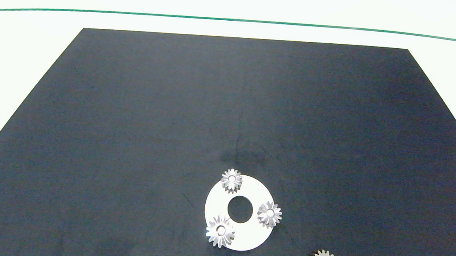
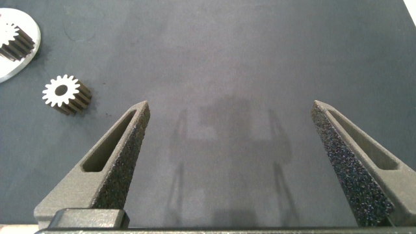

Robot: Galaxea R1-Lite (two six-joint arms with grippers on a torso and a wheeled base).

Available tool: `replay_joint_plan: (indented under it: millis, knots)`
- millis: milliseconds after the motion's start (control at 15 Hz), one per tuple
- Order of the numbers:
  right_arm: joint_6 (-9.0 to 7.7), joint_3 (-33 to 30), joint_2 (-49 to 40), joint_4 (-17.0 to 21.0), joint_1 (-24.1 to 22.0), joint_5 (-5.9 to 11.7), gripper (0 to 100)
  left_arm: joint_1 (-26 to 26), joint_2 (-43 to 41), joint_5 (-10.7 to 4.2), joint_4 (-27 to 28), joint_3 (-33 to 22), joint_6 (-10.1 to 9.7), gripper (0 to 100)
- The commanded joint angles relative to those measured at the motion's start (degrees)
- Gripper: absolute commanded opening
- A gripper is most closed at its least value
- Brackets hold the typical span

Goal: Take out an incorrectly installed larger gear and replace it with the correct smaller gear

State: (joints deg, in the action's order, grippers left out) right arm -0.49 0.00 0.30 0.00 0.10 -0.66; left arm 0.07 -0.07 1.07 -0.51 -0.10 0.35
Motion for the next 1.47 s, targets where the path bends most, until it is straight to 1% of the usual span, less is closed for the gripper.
replay_joint_plan:
  millis: [67,267,333,400,467,533,600,667,733,800,867,1000,1067,1133,1200,1267,1333,1400,1467]
  knots:
    - [-0.04,0.00,0.05,0.00,-0.01,-0.04,100,0.01,0.07,0.07,-0.02,0.01,0.00,100]
    - [-0.04,-0.18,0.05,0.18,-0.01,0.48,100,0.01,0.07,-0.11,0.25,-0.25,0.00,100]
    - [-0.13,-0.53,0.05,1.14,-0.01,0.57,100,0.10,0.07,-0.72,0.25,-0.25,0.09,100]
    - [-0.04,-2.02,0.13,3.16,-0.01,0.66,100,0.10,0.42,-1.51,0.25,-0.34,0.26,100]
    - [-0.13,-5.19,0.31,7.12,-0.01,0.66,100,0.01,1.30,-1.60,1.30,-2.89,0.17,100]
    - [-0.13,-7.56,0.40,10.81,0.08,0.57,100,0.19,2.27,-1.60,4.73,-6.05,0.17,100]
    - [-0.13,-11.34,0.49,16.17,0.17,0.13,100,0.10,2.97,-1.51,13.34,-12.82,0.17,100]
    - [-0.22,-13.01,0.84,18.02,0.25,0.13,100,-0.07,4.20,-1.34,20.46,-18.18,0.26,100]
    - [-0.48,-13.80,1.10,18.37,0.43,0.04,100,0.01,6.14,-1.25,24.15,-21.00,0.61,100]
    - [-1.80,-14.41,2.33,18.19,0.43,0.04,100,0.01,9.65,-1.25,26.09,-24.07,1.67,100]
    - [-2.85,-15.21,3.65,18.19,0.43,0.04,100,0.10,12.64,-1.42,26.09,-25.39,2.20,100]
    - [-3.99,-17.40,7.87,18.11,0.52,-0.13,100,0.37,17.48,-1.51,26.18,-28.38,4.04,100]
    - [-4.52,-19.86,12.53,18.11,0.52,-1.28,100,0.81,21.78,-1.51,26.18,-30.31,5.54,100]
    - [-4.52,-22.06,16.48,18.11,0.52,-2.68,100,0.81,25.91,-1.51,26.18,-32.33,6.59,100]
    - [-4.52,-24.17,20.88,18.11,0.43,-3.82,100,0.72,31.01,-1.51,26.18,-35.15,8.26,100]
    - [-4.52,-26.19,24.48,18.11,0.52,-4.18,100,0.45,35.67,-1.51,26.18,-38.66,10.02,100]
    - [-4.52,-28.48,27.38,18.11,0.61,-4.18,100,-0.25,39.89,-1.51,26.18,-41.83,12.39,100]
    - [-4.52,-30.76,29.31,18.11,0.61,-4.26,100,-2.45,43.23,-1.51,26.26,-43.58,14.85,100]
    - [-4.43,-32.08,30.46,18.11,0.52,-4.26,100,-7.02,45.69,-1.51,26.18,-44.29,15.47,100]
